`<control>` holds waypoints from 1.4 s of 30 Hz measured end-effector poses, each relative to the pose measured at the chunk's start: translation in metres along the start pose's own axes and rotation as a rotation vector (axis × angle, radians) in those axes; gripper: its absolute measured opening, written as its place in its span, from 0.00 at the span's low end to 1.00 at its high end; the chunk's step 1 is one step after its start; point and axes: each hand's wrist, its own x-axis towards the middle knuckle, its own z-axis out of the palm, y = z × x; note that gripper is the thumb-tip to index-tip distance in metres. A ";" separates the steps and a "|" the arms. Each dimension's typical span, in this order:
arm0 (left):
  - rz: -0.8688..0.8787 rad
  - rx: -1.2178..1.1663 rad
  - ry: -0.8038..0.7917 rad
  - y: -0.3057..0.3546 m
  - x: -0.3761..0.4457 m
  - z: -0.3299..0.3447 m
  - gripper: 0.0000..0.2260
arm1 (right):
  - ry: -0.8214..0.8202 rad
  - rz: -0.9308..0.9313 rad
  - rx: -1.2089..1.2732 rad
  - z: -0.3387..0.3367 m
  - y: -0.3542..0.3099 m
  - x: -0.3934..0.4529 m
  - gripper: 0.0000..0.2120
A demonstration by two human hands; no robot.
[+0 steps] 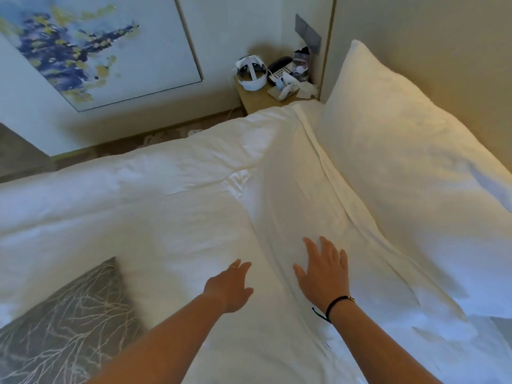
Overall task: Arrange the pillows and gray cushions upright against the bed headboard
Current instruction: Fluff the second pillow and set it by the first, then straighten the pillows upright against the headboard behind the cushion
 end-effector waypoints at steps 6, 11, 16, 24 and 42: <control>-0.252 -0.398 0.144 -0.132 -0.077 0.046 0.29 | -0.247 -0.307 0.220 0.055 -0.127 -0.053 0.25; -0.511 -0.693 0.241 -0.229 -0.150 0.103 0.22 | -0.437 -0.505 0.184 0.116 -0.219 -0.108 0.24; -0.741 -0.754 0.339 -0.305 -0.210 0.182 0.18 | -0.609 -0.552 0.083 0.179 -0.294 -0.142 0.25; -0.592 -0.773 0.365 -0.366 -0.241 0.286 0.32 | -0.808 -0.047 0.225 0.268 -0.379 -0.153 0.35; -0.573 -0.542 0.350 -0.439 -0.252 0.252 0.66 | -0.542 0.031 0.507 0.212 -0.465 -0.184 0.11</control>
